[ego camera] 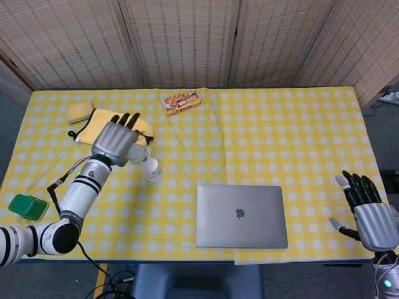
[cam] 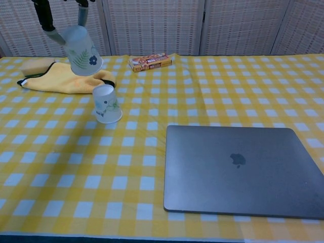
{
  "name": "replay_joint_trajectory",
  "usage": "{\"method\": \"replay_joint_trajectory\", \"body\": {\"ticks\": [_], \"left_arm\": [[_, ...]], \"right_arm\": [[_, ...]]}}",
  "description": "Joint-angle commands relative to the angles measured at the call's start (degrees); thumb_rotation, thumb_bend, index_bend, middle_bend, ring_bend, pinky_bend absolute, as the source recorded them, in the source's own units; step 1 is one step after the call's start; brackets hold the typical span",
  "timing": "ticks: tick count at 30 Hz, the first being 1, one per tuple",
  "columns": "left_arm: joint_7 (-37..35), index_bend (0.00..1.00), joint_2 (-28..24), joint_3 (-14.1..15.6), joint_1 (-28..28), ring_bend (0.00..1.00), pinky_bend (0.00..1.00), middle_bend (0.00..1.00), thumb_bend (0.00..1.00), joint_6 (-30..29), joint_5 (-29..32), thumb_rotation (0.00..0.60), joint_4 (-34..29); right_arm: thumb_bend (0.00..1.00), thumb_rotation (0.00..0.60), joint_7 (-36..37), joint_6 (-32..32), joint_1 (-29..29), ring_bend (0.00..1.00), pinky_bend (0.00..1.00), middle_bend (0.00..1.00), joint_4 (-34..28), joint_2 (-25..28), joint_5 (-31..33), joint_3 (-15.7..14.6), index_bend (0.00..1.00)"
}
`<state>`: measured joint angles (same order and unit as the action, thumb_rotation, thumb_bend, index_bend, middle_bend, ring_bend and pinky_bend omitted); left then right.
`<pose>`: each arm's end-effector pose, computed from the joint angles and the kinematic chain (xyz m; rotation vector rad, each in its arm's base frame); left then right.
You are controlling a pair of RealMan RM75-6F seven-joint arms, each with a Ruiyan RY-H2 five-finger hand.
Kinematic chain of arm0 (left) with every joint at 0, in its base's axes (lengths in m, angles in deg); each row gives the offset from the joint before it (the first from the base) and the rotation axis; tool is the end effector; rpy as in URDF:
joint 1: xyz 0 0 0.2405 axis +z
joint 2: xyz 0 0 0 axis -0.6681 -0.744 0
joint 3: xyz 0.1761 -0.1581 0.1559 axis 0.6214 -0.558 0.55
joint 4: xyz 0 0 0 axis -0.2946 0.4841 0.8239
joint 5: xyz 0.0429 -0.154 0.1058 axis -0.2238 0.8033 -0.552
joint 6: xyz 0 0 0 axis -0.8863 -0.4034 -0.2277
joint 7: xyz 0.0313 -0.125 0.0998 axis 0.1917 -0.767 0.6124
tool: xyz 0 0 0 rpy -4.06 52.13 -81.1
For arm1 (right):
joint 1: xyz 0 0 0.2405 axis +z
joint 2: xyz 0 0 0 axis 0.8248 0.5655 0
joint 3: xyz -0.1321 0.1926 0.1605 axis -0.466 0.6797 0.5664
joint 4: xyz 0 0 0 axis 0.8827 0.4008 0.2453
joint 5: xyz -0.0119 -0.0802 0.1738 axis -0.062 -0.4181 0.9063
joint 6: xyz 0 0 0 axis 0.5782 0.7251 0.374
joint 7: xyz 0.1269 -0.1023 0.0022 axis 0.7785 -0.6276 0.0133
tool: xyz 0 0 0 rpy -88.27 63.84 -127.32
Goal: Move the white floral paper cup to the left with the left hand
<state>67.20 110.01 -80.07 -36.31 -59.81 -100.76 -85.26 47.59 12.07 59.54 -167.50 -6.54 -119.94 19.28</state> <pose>-0.0488 0.4208 0.1654 -1.8794 -0.5794 -0.4730 -0.3109 -0.1914 0.1988 1.4669 -0.7896 0.9609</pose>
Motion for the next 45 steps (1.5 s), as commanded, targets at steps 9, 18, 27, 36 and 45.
{"method": "replay_joint_trajectory", "body": {"ticks": [9, 18, 27, 36, 45], "left_arm": [[-10.29, 0.43, -0.88, 2.09, 10.79, 0.00, 0.16, 0.01, 0.26, 3.44, -11.46, 0.600, 6.27], [-18.96, 0.43, 0.80, 1.79, 17.81, 0.00, 0.16, 0.01, 0.26, 6.41, -19.68, 0.600, 11.95], [-24.76, 0.43, 6.23, 0.87, 21.32, 0.00, 0.16, 0.01, 0.26, 10.82, -24.81, 0.600, 19.68], [-25.98, 0.43, 10.97, -0.15, 21.34, 0.00, 0.16, 0.01, 0.26, 14.37, -26.58, 0.600, 25.17], [-25.50, 0.43, 14.52, -0.45, 20.06, 0.00, 0.16, 0.02, 0.26, 17.88, -25.33, 0.600, 30.23]], "right_arm": [[0.19, 0.600, -2.10, -0.81, 0.32, 0.00, 0.00, 0.00, -0.46, -0.90, 0.11, -0.10, 0.00], [0.19, 0.600, -3.78, -2.30, 0.87, 0.00, 0.00, 0.00, -0.74, -1.49, 0.08, -0.49, 0.00], [0.19, 0.600, -4.14, -2.30, 0.88, 0.00, 0.00, 0.00, -0.72, -1.61, -0.26, -0.72, 0.00], [0.19, 0.600, -3.76, -2.55, 1.08, 0.00, 0.00, 0.00, -0.61, -1.41, 0.00, -0.59, 0.00], [0.19, 0.600, -3.05, -2.31, 1.06, 0.00, 0.00, 0.00, -0.42, -1.16, 0.10, -0.49, 0.00]]}}
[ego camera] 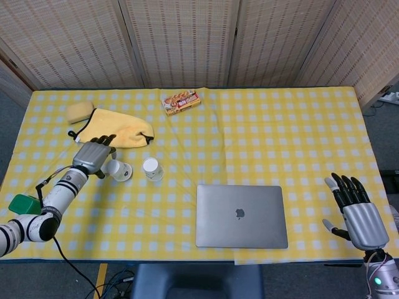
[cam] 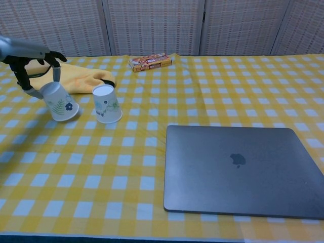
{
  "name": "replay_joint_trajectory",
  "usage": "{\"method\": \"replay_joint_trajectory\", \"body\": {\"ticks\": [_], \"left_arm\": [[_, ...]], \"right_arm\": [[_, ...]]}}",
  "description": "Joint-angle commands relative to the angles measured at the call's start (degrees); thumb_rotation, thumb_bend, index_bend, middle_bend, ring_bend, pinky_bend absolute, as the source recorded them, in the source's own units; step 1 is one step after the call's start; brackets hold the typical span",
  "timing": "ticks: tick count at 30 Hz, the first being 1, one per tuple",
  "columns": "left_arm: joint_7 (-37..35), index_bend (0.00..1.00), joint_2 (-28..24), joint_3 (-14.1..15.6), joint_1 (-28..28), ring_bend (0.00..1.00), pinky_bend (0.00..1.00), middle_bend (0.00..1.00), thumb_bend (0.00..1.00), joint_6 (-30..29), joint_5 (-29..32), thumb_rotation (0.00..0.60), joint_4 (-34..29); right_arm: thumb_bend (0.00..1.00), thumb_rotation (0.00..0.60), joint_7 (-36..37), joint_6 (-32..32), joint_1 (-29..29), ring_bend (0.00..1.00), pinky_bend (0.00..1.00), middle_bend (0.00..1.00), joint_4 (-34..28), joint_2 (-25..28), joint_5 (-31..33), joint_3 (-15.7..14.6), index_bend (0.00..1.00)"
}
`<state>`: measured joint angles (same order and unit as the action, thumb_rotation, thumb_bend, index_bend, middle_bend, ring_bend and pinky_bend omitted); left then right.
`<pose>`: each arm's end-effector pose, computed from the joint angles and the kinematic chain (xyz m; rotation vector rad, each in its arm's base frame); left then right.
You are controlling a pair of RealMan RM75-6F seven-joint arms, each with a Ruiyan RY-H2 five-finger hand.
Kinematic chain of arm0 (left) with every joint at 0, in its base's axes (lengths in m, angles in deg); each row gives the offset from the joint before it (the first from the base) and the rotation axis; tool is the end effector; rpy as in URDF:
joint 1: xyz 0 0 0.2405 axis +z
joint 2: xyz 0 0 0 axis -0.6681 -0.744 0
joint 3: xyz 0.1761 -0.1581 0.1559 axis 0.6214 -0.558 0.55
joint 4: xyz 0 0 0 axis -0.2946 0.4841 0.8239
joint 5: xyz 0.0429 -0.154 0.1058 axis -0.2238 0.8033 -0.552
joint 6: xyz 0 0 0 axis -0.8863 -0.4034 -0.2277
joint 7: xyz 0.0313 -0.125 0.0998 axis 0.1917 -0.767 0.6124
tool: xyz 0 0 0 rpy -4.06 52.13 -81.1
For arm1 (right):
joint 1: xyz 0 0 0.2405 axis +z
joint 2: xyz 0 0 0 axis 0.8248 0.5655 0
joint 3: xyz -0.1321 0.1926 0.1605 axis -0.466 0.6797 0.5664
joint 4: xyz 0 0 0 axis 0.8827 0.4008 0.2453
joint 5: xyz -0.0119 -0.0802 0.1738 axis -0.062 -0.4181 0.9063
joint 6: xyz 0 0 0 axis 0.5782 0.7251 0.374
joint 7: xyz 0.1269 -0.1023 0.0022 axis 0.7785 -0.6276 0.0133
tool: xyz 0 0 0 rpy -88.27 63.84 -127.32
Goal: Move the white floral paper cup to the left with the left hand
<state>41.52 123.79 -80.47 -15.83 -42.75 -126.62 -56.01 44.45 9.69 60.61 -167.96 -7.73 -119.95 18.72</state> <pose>-0.1996 0.4459 0.1094 -1.8897 -0.8644 -0.4534 -0.3085 -0.1953 0.1839 1.5139 -0.7913 0.9232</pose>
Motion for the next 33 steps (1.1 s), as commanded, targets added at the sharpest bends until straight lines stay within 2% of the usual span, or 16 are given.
{"method": "replay_joint_trajectory", "body": {"ticks": [1, 3, 8, 15, 17, 22, 26, 28, 30, 33], "left_arm": [[0.26, 0.43, 1.03, -0.02, -0.56, 0.00, 0.16, 0.02, 0.26, 1.18, 0.72, 0.600, 1.47], [0.37, 0.42, 1.54, 0.04, -0.77, 0.00, 0.16, 0.02, 0.26, 1.71, 0.86, 0.600, 2.21], [0.14, 0.32, 2.05, -0.29, -0.97, 0.00, 0.16, 0.02, 0.26, 1.87, 0.39, 0.600, 2.72], [0.96, 0.15, 0.08, -0.37, -1.36, 0.00, 0.16, 0.02, 0.26, 0.97, 1.73, 0.600, -0.77], [1.53, 0.11, -1.82, -0.59, -1.48, 0.00, 0.16, 0.02, 0.26, -0.37, 2.26, 0.600, -3.73], [3.93, 0.09, -11.28, -1.25, 0.32, 0.00, 0.16, 0.02, 0.26, -9.56, 1.25, 0.600, -18.49], [2.89, 0.06, -20.05, -0.88, 6.78, 0.00, 0.16, 0.01, 0.26, -21.04, -5.53, 0.600, -33.09], [1.36, 0.04, -22.75, 0.61, 12.01, 0.00, 0.16, 0.00, 0.26, -27.54, -12.45, 0.600, -38.13], [-0.90, 0.02, -23.47, 3.01, 17.89, 0.00, 0.16, 0.00, 0.26, -33.50, -20.71, 0.600, -40.22], [-3.46, 0.01, -22.08, 7.08, 26.06, 0.00, 0.16, 0.00, 0.26, -41.10, -31.15, 0.600, -39.34]], "right_arm": [[0.19, 0.600, 0.19, 0.11, -0.03, 0.00, 0.00, 0.00, 0.05, 0.05, 0.22, 0.15, 0.00], [0.19, 0.600, 0.30, 0.14, -0.01, 0.00, 0.00, 0.00, 0.07, 0.08, 0.33, 0.24, 0.00], [0.19, 0.600, 0.47, 0.26, -0.03, 0.00, 0.00, 0.00, 0.08, 0.14, 0.31, 0.26, 0.00], [0.19, 0.600, 0.91, 1.07, -0.31, 0.00, 0.00, 0.00, 0.16, 0.27, -0.12, 0.21, 0.00], [0.19, 0.600, 1.13, 1.37, -0.42, 0.00, 0.00, 0.00, 0.13, 0.36, -0.38, 0.14, 0.00], [0.19, 0.600, 2.03, 2.21, -0.73, 0.00, 0.00, 0.00, 0.30, 0.67, -0.92, 0.04, 0.00], [0.19, 0.600, 2.41, 2.29, -0.76, 0.00, 0.00, 0.00, 0.41, 0.82, -1.58, -0.31, 0.00], [0.19, 0.600, 2.45, 1.88, -0.63, 0.00, 0.00, 0.00, 0.38, 0.84, -1.76, -0.52, 0.00], [0.19, 0.600, 2.36, 1.25, -0.45, 0.00, 0.00, 0.00, 0.26, 0.80, -1.49, -0.58, 0.00], [0.19, 0.600, 2.32, 0.50, -0.29, 0.00, 0.00, 0.00, -0.15, 0.79, -1.30, -0.81, 0.00]]}}
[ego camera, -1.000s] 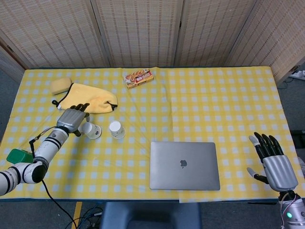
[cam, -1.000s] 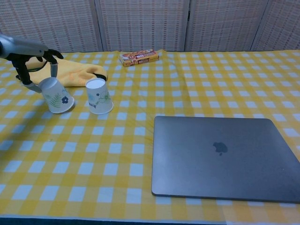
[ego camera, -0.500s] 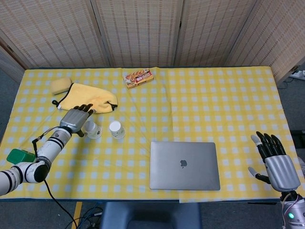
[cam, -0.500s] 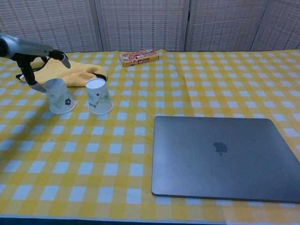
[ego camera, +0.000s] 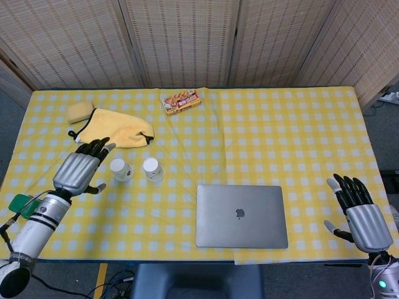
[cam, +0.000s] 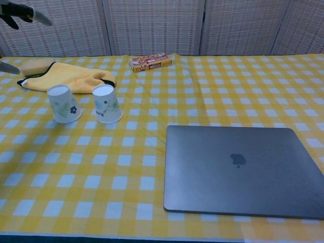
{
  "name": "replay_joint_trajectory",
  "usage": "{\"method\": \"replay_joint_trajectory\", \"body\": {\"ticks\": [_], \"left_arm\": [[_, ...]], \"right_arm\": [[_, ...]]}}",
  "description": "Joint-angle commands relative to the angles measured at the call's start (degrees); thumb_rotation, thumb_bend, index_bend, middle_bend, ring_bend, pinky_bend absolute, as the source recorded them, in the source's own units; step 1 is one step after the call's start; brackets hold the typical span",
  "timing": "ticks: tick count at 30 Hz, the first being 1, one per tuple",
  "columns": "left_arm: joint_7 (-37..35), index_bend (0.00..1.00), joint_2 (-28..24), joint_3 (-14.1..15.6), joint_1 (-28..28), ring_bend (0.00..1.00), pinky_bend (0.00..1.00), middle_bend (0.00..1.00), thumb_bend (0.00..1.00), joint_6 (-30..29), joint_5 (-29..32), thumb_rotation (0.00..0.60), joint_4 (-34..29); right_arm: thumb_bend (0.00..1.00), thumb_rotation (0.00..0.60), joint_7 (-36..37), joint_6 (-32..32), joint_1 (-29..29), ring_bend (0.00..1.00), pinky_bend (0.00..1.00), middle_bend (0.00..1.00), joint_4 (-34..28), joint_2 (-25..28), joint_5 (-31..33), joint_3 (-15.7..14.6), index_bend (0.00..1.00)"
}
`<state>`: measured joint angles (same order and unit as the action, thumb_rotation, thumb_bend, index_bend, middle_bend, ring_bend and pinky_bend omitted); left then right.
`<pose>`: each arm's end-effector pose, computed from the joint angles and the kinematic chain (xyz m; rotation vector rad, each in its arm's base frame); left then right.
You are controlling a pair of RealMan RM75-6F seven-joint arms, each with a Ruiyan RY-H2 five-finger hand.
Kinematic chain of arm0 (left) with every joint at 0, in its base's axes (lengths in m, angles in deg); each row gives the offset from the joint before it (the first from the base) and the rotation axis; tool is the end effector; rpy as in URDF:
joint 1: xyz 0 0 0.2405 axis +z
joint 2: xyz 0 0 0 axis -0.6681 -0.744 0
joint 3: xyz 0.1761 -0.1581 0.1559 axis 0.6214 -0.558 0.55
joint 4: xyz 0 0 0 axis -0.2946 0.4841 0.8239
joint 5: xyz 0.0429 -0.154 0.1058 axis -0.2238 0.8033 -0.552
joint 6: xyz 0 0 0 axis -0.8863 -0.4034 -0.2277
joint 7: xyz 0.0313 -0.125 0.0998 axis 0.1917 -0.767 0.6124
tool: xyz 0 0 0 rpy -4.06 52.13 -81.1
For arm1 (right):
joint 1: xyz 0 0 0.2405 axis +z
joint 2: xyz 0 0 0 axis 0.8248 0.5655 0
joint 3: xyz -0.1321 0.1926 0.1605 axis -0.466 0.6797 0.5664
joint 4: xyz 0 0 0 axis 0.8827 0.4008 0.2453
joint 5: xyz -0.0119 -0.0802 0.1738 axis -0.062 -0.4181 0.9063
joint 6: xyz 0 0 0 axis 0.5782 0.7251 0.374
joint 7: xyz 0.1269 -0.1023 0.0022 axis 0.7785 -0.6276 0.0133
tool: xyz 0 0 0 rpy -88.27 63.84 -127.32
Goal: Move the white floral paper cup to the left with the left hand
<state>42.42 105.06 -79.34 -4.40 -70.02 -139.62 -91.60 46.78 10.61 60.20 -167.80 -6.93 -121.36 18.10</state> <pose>-0.1573 0.3357 0.1924 -1.7841 -0.7878 -0.7507 -0.3074 -0.1906 0.1877 1.5209 -0.8036 0.9510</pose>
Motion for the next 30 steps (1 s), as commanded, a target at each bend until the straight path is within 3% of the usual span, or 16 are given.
{"method": "replay_joint_trajectory", "body": {"ticks": [1, 5, 13, 18, 22, 30], "left_arm": [[-4.42, 0.01, -2.29, 7.45, 17.36, 0.00, 0.16, 0.00, 0.26, -16.35, -21.39, 0.600, -2.55], [-5.14, 0.01, 4.73, 11.01, 27.51, 0.00, 0.16, 0.00, 0.26, -26.35, -32.03, 0.600, 5.94], [-15.90, 0.01, 13.33, 10.35, 38.10, 0.00, 0.16, 0.00, 0.26, -36.64, -36.41, 0.600, 22.70], [-20.08, 0.01, 16.69, 8.59, 41.60, 0.00, 0.16, 0.00, 0.26, -38.13, -34.50, 0.600, 30.13], [-26.18, 0.01, 18.02, 7.39, 42.92, 0.00, 0.16, 0.00, 0.26, -35.37, -31.50, 0.600, 34.47], [-22.58, 0.01, 18.75, 5.37, 43.95, 0.00, 0.16, 0.00, 0.26, -36.40, -34.03, 0.600, 34.53]], "right_arm": [[0.19, 0.600, -0.02, -0.40, 0.08, 0.00, 0.00, 0.00, -0.48, -0.01, -0.01, -0.30, 0.00], [0.19, 0.600, -1.35, 0.65, -0.27, 0.00, 0.00, 0.00, -0.37, -0.70, -1.34, -0.65, 0.00], [0.19, 0.600, -5.59, -0.08, -0.50, 0.00, 0.00, 0.00, -0.41, -2.54, -1.31, -1.12, 0.00], [0.19, 0.600, -8.47, 0.10, -0.88, 0.00, 0.00, 0.00, -0.91, -3.82, -1.49, -1.32, 0.00], [0.19, 0.600, -9.94, 0.46, -1.11, 0.00, 0.00, 0.00, -1.15, -4.44, -1.94, -1.45, 0.00], [0.19, 0.600, -8.39, 2.49, -2.01, 0.00, 0.00, 0.00, -0.83, -3.75, -3.60, -2.12, 0.00]]}}
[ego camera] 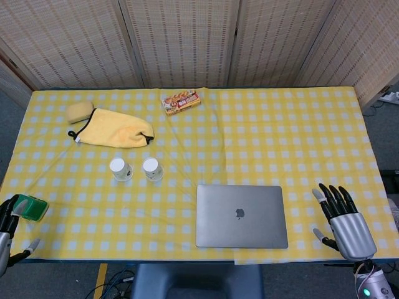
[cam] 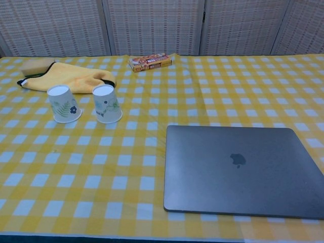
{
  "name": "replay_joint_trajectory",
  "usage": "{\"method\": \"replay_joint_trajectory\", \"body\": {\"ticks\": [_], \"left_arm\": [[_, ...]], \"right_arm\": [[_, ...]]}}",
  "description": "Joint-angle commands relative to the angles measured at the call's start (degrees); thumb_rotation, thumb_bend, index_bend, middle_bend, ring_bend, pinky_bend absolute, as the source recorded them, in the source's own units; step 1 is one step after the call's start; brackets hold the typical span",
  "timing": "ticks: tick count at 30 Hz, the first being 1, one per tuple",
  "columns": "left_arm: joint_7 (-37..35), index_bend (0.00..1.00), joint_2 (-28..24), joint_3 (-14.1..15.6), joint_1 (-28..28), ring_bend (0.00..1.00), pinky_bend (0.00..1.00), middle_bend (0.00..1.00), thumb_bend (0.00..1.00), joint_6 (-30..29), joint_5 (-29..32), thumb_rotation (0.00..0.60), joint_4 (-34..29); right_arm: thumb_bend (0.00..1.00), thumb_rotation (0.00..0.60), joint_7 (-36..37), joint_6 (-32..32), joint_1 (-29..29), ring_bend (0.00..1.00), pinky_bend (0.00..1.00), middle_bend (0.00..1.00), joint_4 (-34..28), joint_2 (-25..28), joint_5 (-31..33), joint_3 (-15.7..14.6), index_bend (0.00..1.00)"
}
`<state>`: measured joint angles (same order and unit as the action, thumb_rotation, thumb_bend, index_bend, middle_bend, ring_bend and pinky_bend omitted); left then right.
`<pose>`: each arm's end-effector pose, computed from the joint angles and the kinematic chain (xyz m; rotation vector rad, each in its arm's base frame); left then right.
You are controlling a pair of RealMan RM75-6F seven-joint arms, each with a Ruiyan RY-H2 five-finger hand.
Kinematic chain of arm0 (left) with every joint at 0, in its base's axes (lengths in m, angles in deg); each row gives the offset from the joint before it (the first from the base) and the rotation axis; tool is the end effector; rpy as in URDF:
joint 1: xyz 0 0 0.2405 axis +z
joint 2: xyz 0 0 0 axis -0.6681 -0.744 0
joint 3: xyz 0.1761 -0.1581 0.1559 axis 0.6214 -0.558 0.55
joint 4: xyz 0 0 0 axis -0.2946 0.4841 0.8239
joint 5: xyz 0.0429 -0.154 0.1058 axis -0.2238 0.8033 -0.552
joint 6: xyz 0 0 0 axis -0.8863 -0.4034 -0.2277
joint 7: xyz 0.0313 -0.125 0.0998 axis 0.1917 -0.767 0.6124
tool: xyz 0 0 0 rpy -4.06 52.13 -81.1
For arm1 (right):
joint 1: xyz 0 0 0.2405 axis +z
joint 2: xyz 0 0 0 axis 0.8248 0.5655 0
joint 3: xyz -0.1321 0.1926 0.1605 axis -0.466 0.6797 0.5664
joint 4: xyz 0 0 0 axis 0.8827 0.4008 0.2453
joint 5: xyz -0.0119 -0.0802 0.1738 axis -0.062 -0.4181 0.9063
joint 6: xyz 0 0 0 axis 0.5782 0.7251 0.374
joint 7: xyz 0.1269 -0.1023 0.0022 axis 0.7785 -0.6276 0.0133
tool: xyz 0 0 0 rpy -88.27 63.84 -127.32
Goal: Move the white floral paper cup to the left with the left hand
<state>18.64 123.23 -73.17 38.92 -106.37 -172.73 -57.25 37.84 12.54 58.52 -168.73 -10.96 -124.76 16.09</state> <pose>-0.3376 0.1557 0.1977 -1.3931 -0.7474 -0.9399 -0.2970 -0.1729 0.1610 1.5660 -0.7364 0.9202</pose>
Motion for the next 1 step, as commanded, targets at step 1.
{"method": "replay_joint_trajectory", "body": {"ticks": [1], "left_arm": [[1.50, 0.01, 0.60, -0.85, 0.74, 0.00, 0.16, 0.00, 0.26, 0.10, -1.34, 0.600, 0.15]], "right_arm": [[0.19, 0.600, 0.72, 0.73, -0.42, 0.00, 0.00, 0.00, 0.16, 0.37, -0.22, -0.10, 0.00]]}}
